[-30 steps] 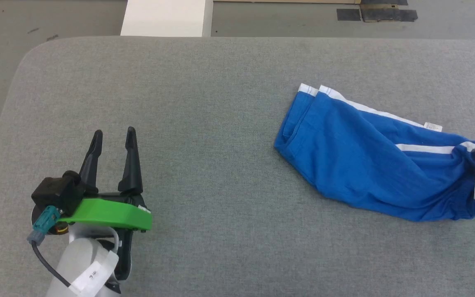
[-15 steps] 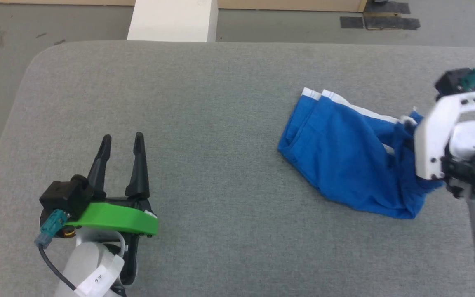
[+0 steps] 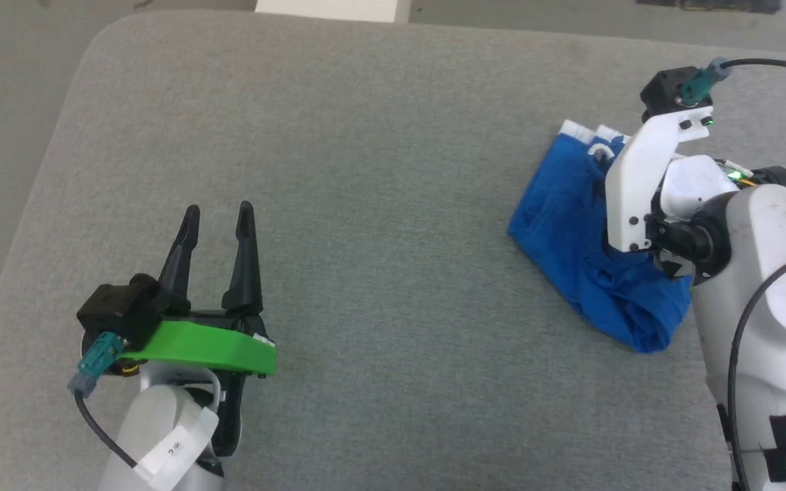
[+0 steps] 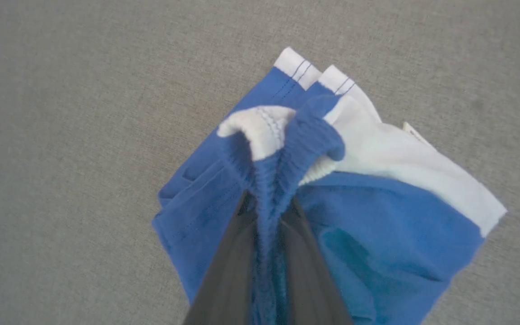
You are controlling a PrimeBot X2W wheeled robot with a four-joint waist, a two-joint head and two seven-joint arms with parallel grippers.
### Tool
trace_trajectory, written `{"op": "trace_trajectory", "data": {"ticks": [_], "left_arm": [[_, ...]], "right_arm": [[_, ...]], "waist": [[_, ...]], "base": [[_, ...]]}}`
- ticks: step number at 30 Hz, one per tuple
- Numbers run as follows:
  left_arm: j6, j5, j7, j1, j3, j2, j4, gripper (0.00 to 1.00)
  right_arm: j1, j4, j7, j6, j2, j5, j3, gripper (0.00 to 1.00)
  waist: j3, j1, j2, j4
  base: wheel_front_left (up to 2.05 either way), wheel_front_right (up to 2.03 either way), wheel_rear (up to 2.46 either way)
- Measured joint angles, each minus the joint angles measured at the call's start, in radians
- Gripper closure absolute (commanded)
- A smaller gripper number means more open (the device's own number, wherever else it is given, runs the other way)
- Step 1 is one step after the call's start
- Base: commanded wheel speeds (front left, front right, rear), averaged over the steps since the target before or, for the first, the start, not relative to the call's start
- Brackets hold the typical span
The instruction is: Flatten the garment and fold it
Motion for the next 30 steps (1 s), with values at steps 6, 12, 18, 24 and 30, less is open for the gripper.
{"op": "trace_trajectory", "data": {"ticks": [6,12,18,24,30], "left_arm": [[-0.010,0.002,0.000,-0.006,0.004,-0.012,0.002,0.00],[-0.017,0.009,0.000,-0.014,0.016,-0.018,0.007,0.00],[-0.021,0.018,0.000,-0.015,0.025,-0.021,0.024,0.00],[-0.026,0.035,0.000,-0.014,0.034,-0.021,0.045,0.00],[-0.030,0.035,0.000,0.004,0.041,-0.014,0.068,0.00]], "right_arm": [[-0.031,0.111,-0.055,0.000,0.021,-0.071,-0.021,1.00],[-0.062,0.174,-0.105,0.000,0.030,-0.077,-0.019,0.38],[-0.078,0.212,-0.139,0.000,0.044,-0.034,0.040,0.00],[-0.088,0.212,-0.179,0.000,0.047,0.063,0.118,0.00],[-0.094,0.195,-0.207,0.000,0.047,0.116,0.167,0.00]], "waist": [[0.038,0.0000,0.0000,0.031],[0.060,0.0000,0.0000,0.039],[0.039,0.0000,0.0000,0.022],[-0.008,0.0000,0.0000,-0.001],[-0.075,0.0000,0.0000,-0.033]], "base": [[0.00,0.00,0.00],[0.00,0.00,0.00],[0.00,0.00,0.00],[0.00,0.00,0.00],[0.00,0.00,0.00]]}}
